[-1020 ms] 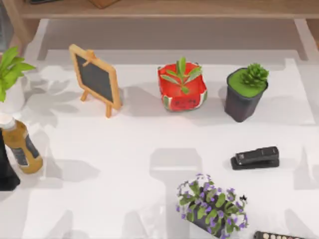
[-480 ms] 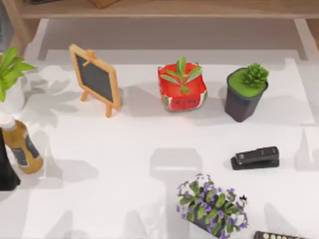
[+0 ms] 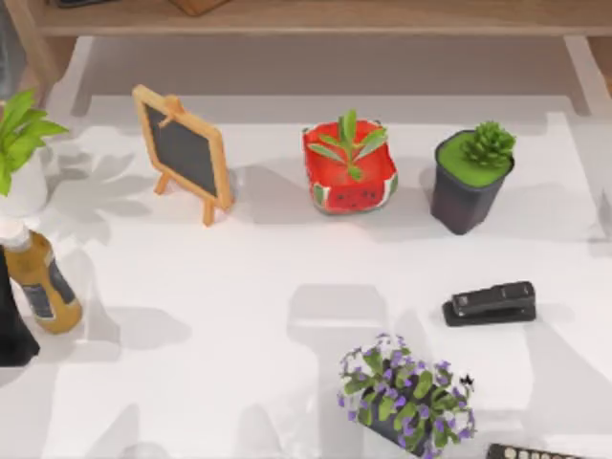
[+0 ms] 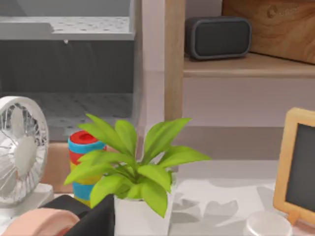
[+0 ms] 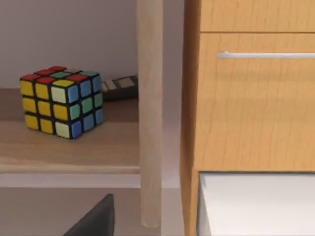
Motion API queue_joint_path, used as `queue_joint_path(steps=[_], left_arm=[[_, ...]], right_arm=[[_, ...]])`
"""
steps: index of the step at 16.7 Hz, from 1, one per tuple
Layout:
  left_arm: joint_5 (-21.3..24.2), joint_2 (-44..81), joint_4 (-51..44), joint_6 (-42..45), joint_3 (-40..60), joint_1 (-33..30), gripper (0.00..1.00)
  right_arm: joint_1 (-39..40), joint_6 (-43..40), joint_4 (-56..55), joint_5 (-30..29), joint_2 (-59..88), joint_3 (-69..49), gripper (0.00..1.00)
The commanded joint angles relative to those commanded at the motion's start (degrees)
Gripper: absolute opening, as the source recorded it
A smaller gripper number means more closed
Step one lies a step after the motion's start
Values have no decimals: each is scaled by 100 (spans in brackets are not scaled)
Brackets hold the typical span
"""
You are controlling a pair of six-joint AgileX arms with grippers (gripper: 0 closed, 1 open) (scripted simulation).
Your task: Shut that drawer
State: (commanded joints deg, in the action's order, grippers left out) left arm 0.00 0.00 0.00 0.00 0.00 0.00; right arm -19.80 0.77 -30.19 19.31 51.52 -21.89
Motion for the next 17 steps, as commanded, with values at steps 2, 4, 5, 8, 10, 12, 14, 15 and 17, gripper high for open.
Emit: queue_joint_path(steps=[2,4,5,8,10,12,14,15,17], left_arm=[[0,0,0,0,0,0,100],[0,0,0,0,0,0,100],[0,0,0,0,0,0,100],[0,0,0,0,0,0,100],[0,0,0,0,0,0,100],[0,0,0,0,0,0,100],[0,0,0,0,0,0,100],[0,0,0,0,0,0,100],[0,0,0,0,0,0,100]], right_arm=[[-230,10,-361,226,639,-253,100],[-389,14,-609,385,1072,-434,100],[-436,14,-681,432,1195,-490,100],[-464,14,-724,461,1268,-525,100],[-441,13,-711,450,1249,-499,100],[-452,-36,-756,462,1259,-503,100],[-512,-292,-957,523,1338,-499,100],[-562,-493,-1098,567,1417,-486,100],[-699,-1026,-1443,680,1663,-430,100]])
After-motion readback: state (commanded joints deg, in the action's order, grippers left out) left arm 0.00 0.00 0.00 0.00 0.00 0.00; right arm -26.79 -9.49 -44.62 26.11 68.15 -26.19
